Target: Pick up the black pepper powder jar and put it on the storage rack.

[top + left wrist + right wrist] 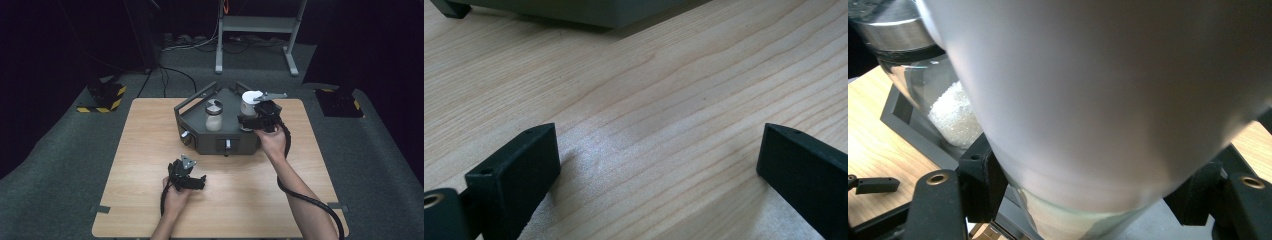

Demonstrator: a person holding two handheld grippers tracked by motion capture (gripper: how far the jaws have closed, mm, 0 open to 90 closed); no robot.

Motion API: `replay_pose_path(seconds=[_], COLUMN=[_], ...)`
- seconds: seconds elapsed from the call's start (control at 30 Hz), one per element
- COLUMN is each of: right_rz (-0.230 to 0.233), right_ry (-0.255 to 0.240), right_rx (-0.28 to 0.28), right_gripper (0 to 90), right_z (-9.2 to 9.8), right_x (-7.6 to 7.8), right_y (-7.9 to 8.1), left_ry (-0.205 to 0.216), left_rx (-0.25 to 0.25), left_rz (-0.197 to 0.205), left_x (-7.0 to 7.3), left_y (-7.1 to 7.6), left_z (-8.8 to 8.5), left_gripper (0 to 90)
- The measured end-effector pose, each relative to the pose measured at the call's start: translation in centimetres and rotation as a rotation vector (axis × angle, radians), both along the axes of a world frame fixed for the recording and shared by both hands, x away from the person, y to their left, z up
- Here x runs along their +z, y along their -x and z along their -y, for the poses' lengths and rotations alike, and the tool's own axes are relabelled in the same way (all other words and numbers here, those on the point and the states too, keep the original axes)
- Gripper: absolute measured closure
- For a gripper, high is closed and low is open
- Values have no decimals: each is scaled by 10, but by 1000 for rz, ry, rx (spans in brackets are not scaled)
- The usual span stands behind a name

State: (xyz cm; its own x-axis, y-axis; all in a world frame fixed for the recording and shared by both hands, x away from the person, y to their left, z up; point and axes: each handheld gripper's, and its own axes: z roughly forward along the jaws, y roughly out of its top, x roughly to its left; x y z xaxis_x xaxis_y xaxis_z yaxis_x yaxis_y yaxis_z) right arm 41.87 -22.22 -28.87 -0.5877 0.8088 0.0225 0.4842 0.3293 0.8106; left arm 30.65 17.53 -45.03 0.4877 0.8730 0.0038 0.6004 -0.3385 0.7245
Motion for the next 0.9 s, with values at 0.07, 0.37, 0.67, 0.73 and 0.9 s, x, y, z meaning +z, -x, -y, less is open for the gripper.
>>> replay_pose_path(seconds=[0.07, 0.37, 0.67, 0.73, 0.9], right_rz=[-3, -9, -13, -14, -16], right_ry=[0, 6, 16, 17, 27], right_rx=[-2, -8, -13, -15, -15], right_gripper=[306, 307, 306, 306, 306], right_z=[-1, -5, -8, -9, -11], right_x=[-1, -3, -6, -7, -7], right_y=[-1, -4, -6, -7, -8], left_ry=[0, 0, 0, 0, 0], left_rx=[0, 0, 0, 0, 0], left_rz=[0, 0, 0, 0, 0], left_x=[0, 0, 0, 0, 0], left_y=[0, 0, 0, 0, 0], left_z=[0, 0, 0, 0, 0], left_gripper=[37, 37, 37, 37, 37])
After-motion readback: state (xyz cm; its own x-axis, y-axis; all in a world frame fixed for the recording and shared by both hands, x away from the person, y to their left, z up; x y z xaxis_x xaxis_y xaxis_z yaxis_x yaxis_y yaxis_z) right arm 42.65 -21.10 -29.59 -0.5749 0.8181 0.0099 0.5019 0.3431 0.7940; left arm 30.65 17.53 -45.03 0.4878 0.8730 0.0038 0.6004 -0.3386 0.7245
